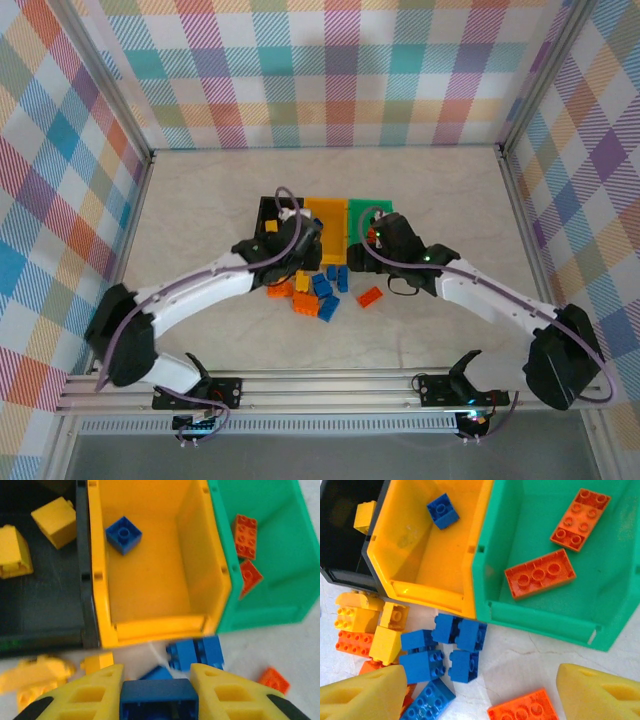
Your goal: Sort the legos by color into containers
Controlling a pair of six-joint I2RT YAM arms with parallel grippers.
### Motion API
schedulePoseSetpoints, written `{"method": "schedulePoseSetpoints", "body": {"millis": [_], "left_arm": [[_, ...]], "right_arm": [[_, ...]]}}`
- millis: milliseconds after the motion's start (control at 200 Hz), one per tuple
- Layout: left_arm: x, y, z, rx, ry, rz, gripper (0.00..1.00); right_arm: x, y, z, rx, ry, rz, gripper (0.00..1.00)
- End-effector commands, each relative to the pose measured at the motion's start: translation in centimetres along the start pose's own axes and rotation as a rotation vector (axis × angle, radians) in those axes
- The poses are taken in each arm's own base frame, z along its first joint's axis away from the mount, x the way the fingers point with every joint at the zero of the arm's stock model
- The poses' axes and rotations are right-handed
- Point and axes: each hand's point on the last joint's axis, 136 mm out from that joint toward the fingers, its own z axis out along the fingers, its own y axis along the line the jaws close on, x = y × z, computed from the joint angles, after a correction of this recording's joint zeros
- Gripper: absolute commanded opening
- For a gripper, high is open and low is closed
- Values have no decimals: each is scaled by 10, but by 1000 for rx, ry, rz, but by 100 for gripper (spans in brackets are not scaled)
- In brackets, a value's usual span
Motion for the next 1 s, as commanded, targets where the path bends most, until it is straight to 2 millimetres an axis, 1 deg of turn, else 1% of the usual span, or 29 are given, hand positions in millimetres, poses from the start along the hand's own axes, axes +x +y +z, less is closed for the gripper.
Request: {"method": "schedulePoseSetpoints", "body": {"millis": [0, 30, 125, 205, 260, 340, 430, 515, 570, 595, 665, 695, 780, 840, 920, 940, 975, 985, 995, 1000], "left_arm": [[-17, -5, 29, 1, 25, 26, 27], [-23, -6, 36, -3, 29, 22, 27], [-31, -6, 67, -32, 64, 12, 26], [-37, -8, 85, -49, 78, 4, 26], [-41, -9, 94, -55, 86, -1, 27], [-43, -12, 103, -63, 98, -4, 35], [-47, -17, 104, -50, 99, -17, 50], [-56, -25, 93, -11, 80, -36, 63], [-63, -29, 82, 7, 62, -43, 69], [-67, -30, 75, 19, 50, -48, 72], [-74, -35, 55, 62, 25, -63, 75], [-77, -38, 43, 86, 9, -68, 77], [-78, -45, 9, 151, -36, -74, 81], [-69, -44, -10, 176, -55, -76, 83], [-46, -35, -26, 191, -51, -84, 86], [-43, -33, -33, 198, -59, -90, 86], [-31, -26, -38, 196, -53, -100, 88], [-28, -24, -40, 197, -54, -103, 89], [-27, -24, -42, 200, -57, -106, 97], [-24, -22, -43, 199, -55, -107, 99]], "right_arm": [[10, -2, -7, -15, 6, 22, 79], [14, -1, -7, -28, 14, 17, 79], [21, 4, -9, -81, 23, 2, 79], [26, 11, -9, -132, 33, -19, 79], [30, 14, -10, -157, 44, -25, 79], [34, 17, -9, -183, 57, -23, 79], [41, 20, -7, -210, 79, -12, 79], [46, 24, -3, -240, 97, 3, 79], [48, 27, 0, -253, 102, 14, 79], [48, 28, 2, -256, 103, 19, 78], [50, 31, 7, -260, 110, 20, 77], [50, 33, 8, -262, 113, 19, 76], [50, 38, 16, -248, 121, 6, 72], [50, 39, 24, -218, 131, 0, 70], [50, 39, 36, -180, 148, 6, 65], [51, 38, 39, -166, 153, 10, 64], [51, 37, 44, -152, 157, 16, 62], [51, 37, 45, -150, 158, 16, 62], [51, 37, 47, -147, 158, 19, 62], [51, 37, 47, -146, 158, 20, 62]]}}
